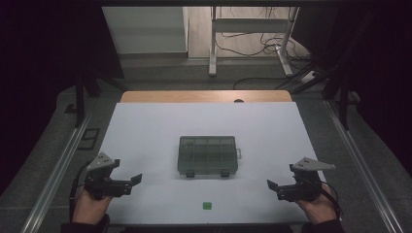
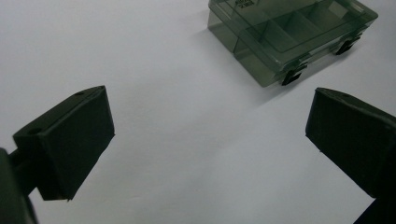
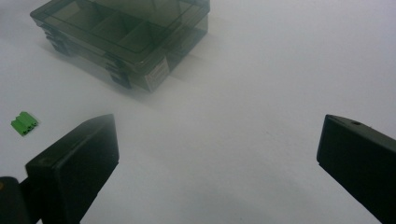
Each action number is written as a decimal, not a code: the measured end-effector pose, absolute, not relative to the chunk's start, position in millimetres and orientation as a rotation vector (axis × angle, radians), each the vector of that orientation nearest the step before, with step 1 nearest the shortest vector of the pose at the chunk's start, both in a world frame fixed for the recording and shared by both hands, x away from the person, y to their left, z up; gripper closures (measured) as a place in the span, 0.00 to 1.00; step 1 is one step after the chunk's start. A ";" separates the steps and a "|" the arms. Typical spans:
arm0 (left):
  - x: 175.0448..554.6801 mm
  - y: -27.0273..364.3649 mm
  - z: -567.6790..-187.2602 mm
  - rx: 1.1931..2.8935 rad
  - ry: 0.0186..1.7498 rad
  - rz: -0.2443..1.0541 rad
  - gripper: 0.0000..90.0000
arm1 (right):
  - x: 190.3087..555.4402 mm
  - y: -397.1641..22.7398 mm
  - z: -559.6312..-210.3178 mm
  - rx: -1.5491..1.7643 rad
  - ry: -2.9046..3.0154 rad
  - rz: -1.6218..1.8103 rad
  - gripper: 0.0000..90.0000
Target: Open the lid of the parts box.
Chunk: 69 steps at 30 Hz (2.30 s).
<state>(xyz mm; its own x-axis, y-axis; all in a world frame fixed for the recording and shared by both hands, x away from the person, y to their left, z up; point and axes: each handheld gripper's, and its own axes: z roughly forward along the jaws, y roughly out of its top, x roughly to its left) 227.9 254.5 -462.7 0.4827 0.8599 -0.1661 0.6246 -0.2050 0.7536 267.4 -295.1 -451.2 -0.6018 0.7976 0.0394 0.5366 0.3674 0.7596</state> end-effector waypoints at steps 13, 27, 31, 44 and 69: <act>240.7 239.2 -463.5 1.966 1.209 0.367 0.00 | 275.5 -286.9 -450.1 1.153 2.296 1.139 0.00; 252.1 230.8 -466.5 1.968 1.182 0.341 0.00 | 286.2 -277.7 -450.6 1.161 2.320 1.128 0.00; 255.4 226.0 -466.6 1.974 1.167 0.342 0.00 | 288.5 -273.7 -449.6 1.165 2.333 1.118 0.00; 267.0 209.9 -469.0 2.014 1.121 0.350 0.00 | 293.6 -262.5 -451.0 1.161 2.359 1.125 0.00; 285.5 195.4 -473.0 2.006 1.097 0.355 0.01 | 308.7 -243.0 -457.3 1.102 2.499 1.128 0.54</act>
